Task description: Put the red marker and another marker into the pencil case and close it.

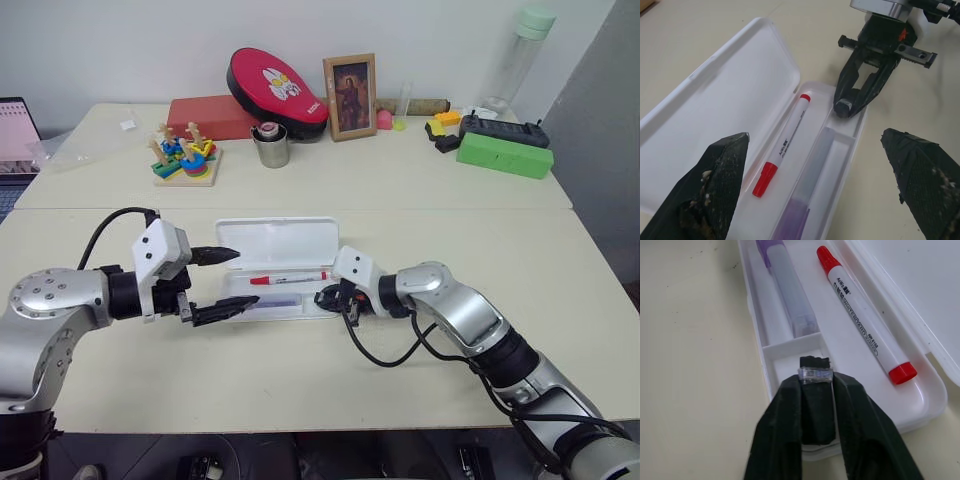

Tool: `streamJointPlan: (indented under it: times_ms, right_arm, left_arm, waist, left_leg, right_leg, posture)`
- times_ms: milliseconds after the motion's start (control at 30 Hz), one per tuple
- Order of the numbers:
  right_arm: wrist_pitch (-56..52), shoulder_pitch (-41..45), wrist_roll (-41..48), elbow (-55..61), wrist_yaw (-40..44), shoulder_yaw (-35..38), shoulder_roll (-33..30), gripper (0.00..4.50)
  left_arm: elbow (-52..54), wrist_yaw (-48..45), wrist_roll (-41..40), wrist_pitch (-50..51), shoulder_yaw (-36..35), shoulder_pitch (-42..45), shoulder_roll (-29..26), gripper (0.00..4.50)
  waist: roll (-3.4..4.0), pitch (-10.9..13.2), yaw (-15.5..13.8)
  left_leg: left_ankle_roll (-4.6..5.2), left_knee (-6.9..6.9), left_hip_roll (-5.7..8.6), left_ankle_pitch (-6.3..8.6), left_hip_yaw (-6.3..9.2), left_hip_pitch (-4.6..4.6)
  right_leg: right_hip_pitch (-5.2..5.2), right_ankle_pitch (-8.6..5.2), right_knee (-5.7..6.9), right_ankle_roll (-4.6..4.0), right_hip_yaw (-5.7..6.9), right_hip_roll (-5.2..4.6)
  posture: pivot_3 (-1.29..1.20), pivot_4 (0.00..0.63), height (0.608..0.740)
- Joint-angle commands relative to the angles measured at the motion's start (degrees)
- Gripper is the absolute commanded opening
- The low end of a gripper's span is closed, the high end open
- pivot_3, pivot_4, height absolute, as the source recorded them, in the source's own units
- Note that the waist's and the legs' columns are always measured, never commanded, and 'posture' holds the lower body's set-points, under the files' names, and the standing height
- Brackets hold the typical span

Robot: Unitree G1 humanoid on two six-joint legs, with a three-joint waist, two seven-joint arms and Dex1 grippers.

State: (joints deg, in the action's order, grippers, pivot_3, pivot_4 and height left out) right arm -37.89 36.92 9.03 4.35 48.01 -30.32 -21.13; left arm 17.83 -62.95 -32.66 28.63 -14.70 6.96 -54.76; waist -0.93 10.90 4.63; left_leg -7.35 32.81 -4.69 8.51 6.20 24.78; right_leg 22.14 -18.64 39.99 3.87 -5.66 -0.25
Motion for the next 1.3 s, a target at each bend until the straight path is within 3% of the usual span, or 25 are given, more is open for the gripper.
streamJointPlan:
  times_ms: [33, 300, 400, 467, 567, 633, 800, 967, 1100, 1233, 1300]
  right_arm:
    - [0.5, 1.0, -0.3, 1.3, 0.7, 1.2, 0.2, 2.01]
    - [0.9, 2.7, 0.2, 2.3, 2.0, 3.4, 0.5, 4.03]
    - [1.4, 3.9, 4.1, 3.9, 4.4, 6.4, 1.9, 4.47]
    - [-0.6, 5.5, 11.4, 6.3, 6.7, 11.8, 4.2, 4.47]
    - [-1.2, 12.3, 13.2, 0.6, 1.7, 18.0, 8.5, 3.99]
    - [0.2, 17.9, 10.8, -7.4, -3.5, 20.4, 11.1, 3.38]
    - [3.4, 28.7, 4.0, -27.8, -13.2, 20.8, 15.1, 2.28]
    - [10.3, 31.8, -2.2, -39.9, -13.8, 16.7, 17.6, 1.18]
    - [12.7, 30.8, -5.6, -41.9, -9.5, 12.8, 17.8, 0.14]
    - [12.4, 28.8, -6.2, -37.9, -4.9, 10.8, 17.1, 0.06]
    - [12.0, 25.4, -6.3, -30.4, 1.6, 7.1, 14.5, 0.06]
  left_arm:
    - [1.9, 0.8, -1.0, 0.1, -1.4, 0.5, 0.1, 4.5]
    - [3.1, 2.8, -1.8, 0.8, -2.3, -0.1, 0.7, 4.5]
    - [4.4, 4.4, -3.1, 2.0, -4.9, -1.2, 1.1, 4.5]
    - [5.3, 6.2, -4.8, 3.1, -8.0, -2.1, 2.0, 4.5]
    - [6.5, 11.2, -8.2, 5.0, -13.3, -2.2, 4.7, 4.5]
    - [6.8, 15.4, -10.2, 6.3, -16.8, -1.8, 6.9, 4.5]
    - [8.0, 22.7, -14.0, 8.9, -22.3, -2.1, 10.1, 4.5]
    - [9.7, 24.0, -15.9, 10.1, -23.5, -4.3, 10.1, 4.5]
    - [10.6, 23.8, -18.2, 10.6, -24.6, -5.1, 9.4, 4.5]
    - [10.8, 23.2, -18.6, 10.6, -24.6, -5.9, 8.6, 4.5]
    - [11.3, 21.5, -18.9, 10.5, -24.2, -7.0, 8.0, 4.5]
  waist:
    - [0.0, 0.0, 0.0]
    - [0.0, 0.0, 0.0]
    - [0.0, 0.0, 0.0]
    - [-0.01, 0.0, 0.0]
    - [-0.01, 0.0, 0.3]
    - [-0.01, 0.0, 0.4]
    - [-0.21, -0.1, 0.1]
    - [-0.24, -0.1, 0.0]
    - [-0.23, -0.1, 0.2]
    - [-0.23, -0.1, 0.2]
    - [-0.25, -0.1, 0.1]
  left_leg:
    - [0.0, 0.0, 0.0, 0.0, 0.0, 0.0]
    - [0.0, 0.0, 0.0, 0.0, 0.0, 0.0]
    - [0.0, 0.0, 0.0, 0.0, 0.0, 0.0]
    - [0.0, 0.0, -0.01, 0.0, 0.0, 0.0]
    - [0.0, -0.02, -0.03, 0.0, 0.01, 0.0]
    - [0.0, 0.01, -0.04, 0.0, 0.01, -0.02]
    - [-0.01, 0.03, -0.01, 0.0, 0.02, -0.06]
    - [-0.01, -0.03, 0.02, 0.0, 0.0, 0.02]
    - [-0.01, -0.08, 0.0, 0.0, 0.01, 0.01]
    - [-0.01, -0.08, 0.0, 0.0, 0.01, 0.02]
    - [-0.01, -0.09, 0.0, 0.0, 0.01, 0.01]
  right_leg:
    - [0.0, 0.0, 0.0, 0.0, 0.0, 0.0]
    - [0.01, 0.0, 0.0, 0.0, 0.0, 0.0]
    - [0.0, 0.0, 0.0, 0.0, 0.0, 0.0]
    - [0.01, 0.01, 0.0, -0.01, 0.0, 0.0]
    - [0.02, 0.03, 0.03, -0.04, 0.0, 0.02]
    - [0.01, 0.06, 0.09, -0.07, 0.01, 0.02]
    - [-0.03, 0.08, 0.08, -0.07, 0.02, 0.0]
    - [0.0, 0.08, -0.01, -0.09, 0.02, -0.03]
    - [0.05, 0.08, 0.01, -0.09, 0.04, -0.01]
    - [0.04, 0.08, 0.02, -0.09, 0.04, -0.02]
    - [0.04, 0.08, 0.02, -0.09, 0.05, -0.02]
  posture:
    - [0.0, 0.15, 0.74]
    - [0.0, 0.15, 0.74]
    - [0.0, 0.15, 0.74]
    - [0.0, 0.15, 0.74]
    - [0.0, 0.15, 0.74]
    - [0.0, 0.15, 0.74]
    - [0.0, 0.15, 0.74]
    - [0.0, 0.15, 0.74]
    - [0.0, 0.15, 0.74]
    - [0.0, 0.15, 0.74]
    - [0.0, 0.15, 0.74]
